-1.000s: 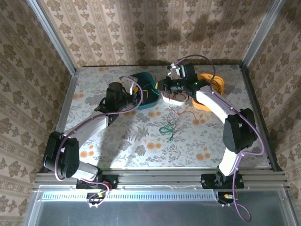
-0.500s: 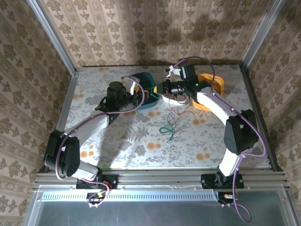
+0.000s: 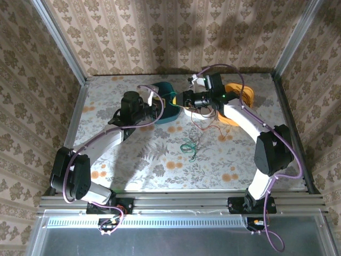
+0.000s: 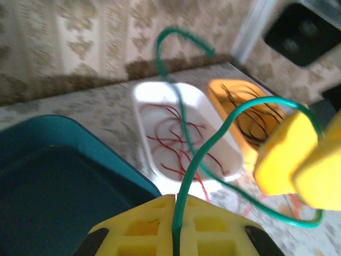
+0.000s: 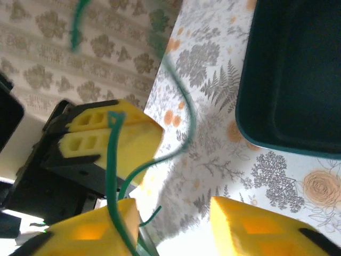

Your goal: Untangle the cables

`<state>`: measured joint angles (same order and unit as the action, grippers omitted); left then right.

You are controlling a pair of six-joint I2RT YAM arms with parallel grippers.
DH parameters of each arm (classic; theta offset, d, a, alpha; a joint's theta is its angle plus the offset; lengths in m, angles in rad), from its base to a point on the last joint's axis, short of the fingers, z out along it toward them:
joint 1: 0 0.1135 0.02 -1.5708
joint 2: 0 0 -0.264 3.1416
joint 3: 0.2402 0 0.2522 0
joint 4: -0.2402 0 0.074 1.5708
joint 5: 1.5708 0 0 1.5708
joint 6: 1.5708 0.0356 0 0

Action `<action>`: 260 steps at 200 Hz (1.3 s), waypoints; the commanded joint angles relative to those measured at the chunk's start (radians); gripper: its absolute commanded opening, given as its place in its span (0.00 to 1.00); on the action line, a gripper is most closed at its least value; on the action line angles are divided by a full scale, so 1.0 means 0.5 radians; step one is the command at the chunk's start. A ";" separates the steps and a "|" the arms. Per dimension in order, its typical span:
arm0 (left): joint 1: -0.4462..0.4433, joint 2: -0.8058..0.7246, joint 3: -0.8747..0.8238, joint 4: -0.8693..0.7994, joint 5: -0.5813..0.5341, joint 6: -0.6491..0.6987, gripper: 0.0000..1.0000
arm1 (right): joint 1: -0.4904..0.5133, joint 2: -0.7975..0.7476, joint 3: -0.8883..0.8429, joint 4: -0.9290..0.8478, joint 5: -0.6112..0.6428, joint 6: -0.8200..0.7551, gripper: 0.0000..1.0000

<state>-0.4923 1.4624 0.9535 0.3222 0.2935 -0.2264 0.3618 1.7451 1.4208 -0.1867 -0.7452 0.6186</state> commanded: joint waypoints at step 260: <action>-0.221 0.522 0.251 -0.263 -1.636 -0.753 0.69 | -0.159 -0.173 -0.287 -0.938 1.475 -0.280 0.63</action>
<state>-0.5846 1.7561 1.1309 0.2481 -0.4561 -0.5156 0.2790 1.6543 1.2419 -0.4984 -0.2169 0.5388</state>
